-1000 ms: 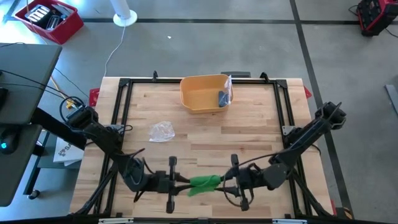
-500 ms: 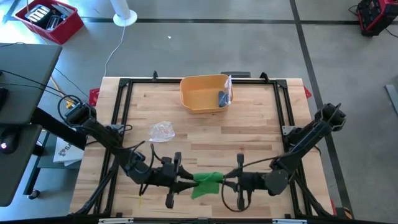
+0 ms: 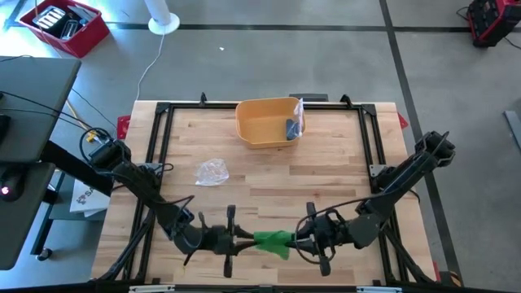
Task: Roll bandage
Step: Roll the green bandage
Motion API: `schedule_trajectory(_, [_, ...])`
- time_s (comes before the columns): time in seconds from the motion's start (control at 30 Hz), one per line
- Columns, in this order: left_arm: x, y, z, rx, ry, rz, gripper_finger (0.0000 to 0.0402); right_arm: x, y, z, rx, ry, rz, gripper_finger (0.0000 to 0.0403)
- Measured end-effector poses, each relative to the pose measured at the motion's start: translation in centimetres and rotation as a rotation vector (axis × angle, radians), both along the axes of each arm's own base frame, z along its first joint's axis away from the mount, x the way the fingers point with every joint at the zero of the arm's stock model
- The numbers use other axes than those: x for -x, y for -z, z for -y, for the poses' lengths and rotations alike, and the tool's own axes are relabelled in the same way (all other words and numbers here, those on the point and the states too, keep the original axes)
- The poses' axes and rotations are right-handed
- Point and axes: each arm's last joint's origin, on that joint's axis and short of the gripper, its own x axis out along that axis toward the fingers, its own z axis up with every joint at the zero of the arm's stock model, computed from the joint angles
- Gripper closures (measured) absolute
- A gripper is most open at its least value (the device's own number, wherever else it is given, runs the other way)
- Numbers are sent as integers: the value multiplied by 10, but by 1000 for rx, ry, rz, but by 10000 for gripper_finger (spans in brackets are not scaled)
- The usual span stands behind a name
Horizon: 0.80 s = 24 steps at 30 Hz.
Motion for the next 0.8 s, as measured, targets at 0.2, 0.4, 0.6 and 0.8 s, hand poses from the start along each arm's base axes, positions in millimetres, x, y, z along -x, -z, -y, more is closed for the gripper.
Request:
schedule_trajectory(0.2, [3, -13, -10, 304, 34, -14, 390, -3, 3, 1, 235, -20, 19, 272])
schedule_trajectory(0.4, [-1, -17, -20, 532, 83, -38, 396, -12, 15, 3, 491, 27, 21, 240])
schedule_trajectory(0.6, [-3, -15, -25, 592, 95, -89, 384, -9, 27, -1, 639, 259, -47, 374])
schedule_trajectory(0.8, [-3, -15, -23, 489, 152, -100, 320, -5, 22, -1, 446, 216, -46, 383])
